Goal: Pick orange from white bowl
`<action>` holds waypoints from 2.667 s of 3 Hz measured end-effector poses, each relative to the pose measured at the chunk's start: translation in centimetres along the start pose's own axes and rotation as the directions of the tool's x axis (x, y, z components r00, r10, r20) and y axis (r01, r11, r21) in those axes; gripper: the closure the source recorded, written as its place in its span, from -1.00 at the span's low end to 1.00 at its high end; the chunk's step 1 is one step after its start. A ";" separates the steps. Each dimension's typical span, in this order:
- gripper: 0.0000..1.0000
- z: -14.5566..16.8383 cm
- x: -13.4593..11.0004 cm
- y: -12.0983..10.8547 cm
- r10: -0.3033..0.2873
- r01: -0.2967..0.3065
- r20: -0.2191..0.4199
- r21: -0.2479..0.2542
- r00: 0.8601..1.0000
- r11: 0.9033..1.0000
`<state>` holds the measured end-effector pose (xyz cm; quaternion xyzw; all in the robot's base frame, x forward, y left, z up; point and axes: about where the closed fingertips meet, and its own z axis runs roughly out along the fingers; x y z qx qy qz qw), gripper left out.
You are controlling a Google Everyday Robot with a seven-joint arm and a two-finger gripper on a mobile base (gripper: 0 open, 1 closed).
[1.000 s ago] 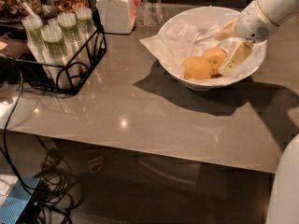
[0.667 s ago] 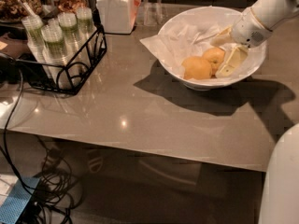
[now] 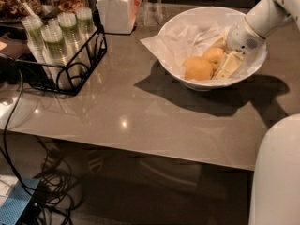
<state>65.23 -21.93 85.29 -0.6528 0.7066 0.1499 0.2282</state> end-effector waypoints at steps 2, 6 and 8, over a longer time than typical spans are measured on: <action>0.32 0.5 0.4 -0.3 0.016 -0.016 0.014 -0.009 1.000 1.000; 1.00 -11.3 -3.3 2.6 0.032 -0.101 0.309 0.209 0.951 0.973; 1.00 -14.2 -2.8 6.0 0.053 -0.159 0.371 0.261 0.927 0.952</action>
Offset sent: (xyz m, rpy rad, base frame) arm -0.0059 -0.0129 -0.0073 0.0393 0.0478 -0.0156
